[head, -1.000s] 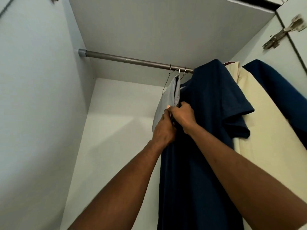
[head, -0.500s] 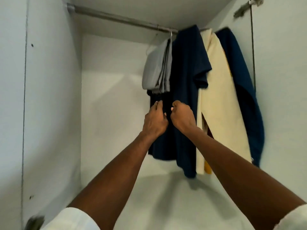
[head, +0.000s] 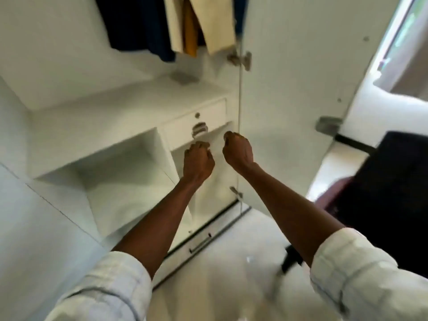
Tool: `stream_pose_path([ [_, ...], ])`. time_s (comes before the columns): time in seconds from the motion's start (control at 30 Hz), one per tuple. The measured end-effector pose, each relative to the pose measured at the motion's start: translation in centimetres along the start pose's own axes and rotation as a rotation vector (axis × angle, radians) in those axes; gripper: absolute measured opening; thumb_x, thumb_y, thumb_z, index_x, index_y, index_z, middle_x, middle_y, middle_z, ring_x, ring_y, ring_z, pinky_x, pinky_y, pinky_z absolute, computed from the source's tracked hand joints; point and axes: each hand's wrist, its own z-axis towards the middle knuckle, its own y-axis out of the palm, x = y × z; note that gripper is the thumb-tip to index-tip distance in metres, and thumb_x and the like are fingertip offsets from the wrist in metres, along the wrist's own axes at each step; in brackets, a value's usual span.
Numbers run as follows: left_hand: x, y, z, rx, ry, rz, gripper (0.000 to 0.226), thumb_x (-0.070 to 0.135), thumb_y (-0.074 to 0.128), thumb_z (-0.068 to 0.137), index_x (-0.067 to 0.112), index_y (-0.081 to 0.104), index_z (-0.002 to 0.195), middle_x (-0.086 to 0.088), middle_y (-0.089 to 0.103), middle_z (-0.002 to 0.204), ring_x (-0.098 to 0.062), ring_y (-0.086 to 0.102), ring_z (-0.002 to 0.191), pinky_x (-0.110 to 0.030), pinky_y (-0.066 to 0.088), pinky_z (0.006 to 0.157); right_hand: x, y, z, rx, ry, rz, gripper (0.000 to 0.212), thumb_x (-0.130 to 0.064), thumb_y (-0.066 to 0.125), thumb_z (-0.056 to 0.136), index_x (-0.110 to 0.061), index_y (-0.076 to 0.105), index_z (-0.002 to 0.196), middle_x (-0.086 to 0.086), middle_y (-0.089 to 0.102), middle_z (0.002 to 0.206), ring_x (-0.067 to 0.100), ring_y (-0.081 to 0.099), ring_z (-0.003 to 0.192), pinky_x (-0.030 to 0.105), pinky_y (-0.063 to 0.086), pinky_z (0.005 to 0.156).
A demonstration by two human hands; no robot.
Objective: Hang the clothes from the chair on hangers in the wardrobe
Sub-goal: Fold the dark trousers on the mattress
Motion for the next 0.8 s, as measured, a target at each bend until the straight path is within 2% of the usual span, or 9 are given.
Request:
stream_pose_path([
  [0.2,8.8,11.5,-14.4,-0.327,0.031,0.053,0.025,0.012,0.053,0.090,0.007,0.066,0.110,-0.012,0.066,0.116,-0.033,0.059,0.110,-0.040,0.040,0.091,16.0,-0.3,-15.9,-0.213,0.268,-0.094,0.019,0.002,0.045,0.077,-0.004,0.057,0.092,0.020,0.066,0.101,0.041,0.061,0.092,0.037,0.041,0.073],
  [0.33,17.3,16.4,-22.3,-0.496,0.130,0.048,0.025,0.008,0.047,0.086,0.007,0.066,0.103,-0.011,0.066,0.112,-0.033,0.059,0.110,-0.040,0.042,0.091,24.4,-3.6,-24.7,-0.219,0.443,-0.174,0.017,-0.005,0.047,0.081,-0.008,0.059,0.093,0.015,0.067,0.104,0.039,0.061,0.093,0.036,0.039,0.072],
  [0.4,20.9,17.7,-25.9,-0.584,0.195,0.058,0.024,0.011,0.046,0.088,0.007,0.065,0.101,-0.012,0.065,0.109,-0.034,0.059,0.106,-0.040,0.042,0.088,27.5,-4.9,-28.6,-0.207,0.500,-0.176,0.006,-0.019,0.056,0.082,-0.014,0.059,0.084,0.008,0.069,0.098,0.034,0.062,0.090,0.036,0.037,0.072],
  [0.47,23.8,19.1,-28.9,-0.644,0.265,0.070,0.022,0.014,0.048,0.091,0.009,0.065,0.103,-0.011,0.065,0.110,-0.032,0.059,0.105,-0.039,0.041,0.088,29.7,-6.0,-32.1,-0.200,0.540,-0.187,0.007,-0.024,0.060,0.082,-0.018,0.056,0.080,0.006,0.069,0.093,0.032,0.063,0.090,0.039,0.037,0.073],
  [0.5,24.7,19.9,-30.4,-0.675,0.301,0.080,0.022,0.014,0.049,0.091,0.011,0.064,0.106,-0.010,0.065,0.111,-0.031,0.058,0.107,-0.039,0.041,0.090,30.6,-6.4,-33.7,-0.196,0.553,-0.203,0.004,-0.022,0.059,0.084,-0.019,0.059,0.085,0.006,0.069,0.095,0.033,0.063,0.093,0.040,0.038,0.075],
  [0.6,26.7,21.8,-34.2,-0.755,0.412,0.111,0.029,0.014,0.048,0.091,0.014,0.063,0.115,-0.008,0.063,0.117,-0.028,0.056,0.114,-0.039,0.038,0.098,33.2,-6.9,-38.2,-0.217,0.636,-0.229,0.019,-0.012,0.055,0.087,-0.012,0.058,0.106,0.012,0.065,0.111,0.036,0.060,0.105,0.041,0.044,0.082],
  [0.7,27.8,23.0,-35.9,-0.812,0.470,0.136,0.032,0.013,0.045,0.091,0.011,0.062,0.118,-0.010,0.063,0.119,-0.027,0.056,0.115,-0.045,0.036,0.108,35.3,-6.9,-41.4,-0.209,0.766,-0.199,0.024,-0.007,0.046,0.085,-0.011,0.054,0.108,0.015,0.063,0.115,0.038,0.059,0.105,0.041,0.046,0.081],
  [0.8,28.5,24.4,-35.8,-0.857,0.491,0.163,0.031,0.015,0.044,0.093,0.011,0.062,0.118,-0.010,0.064,0.118,-0.027,0.055,0.115,-0.050,0.034,0.110,36.9,-6.5,-43.0,-0.210,0.825,-0.188,0.025,-0.007,0.044,0.085,-0.011,0.054,0.107,0.015,0.064,0.114,0.038,0.060,0.104,0.042,0.047,0.081],
])
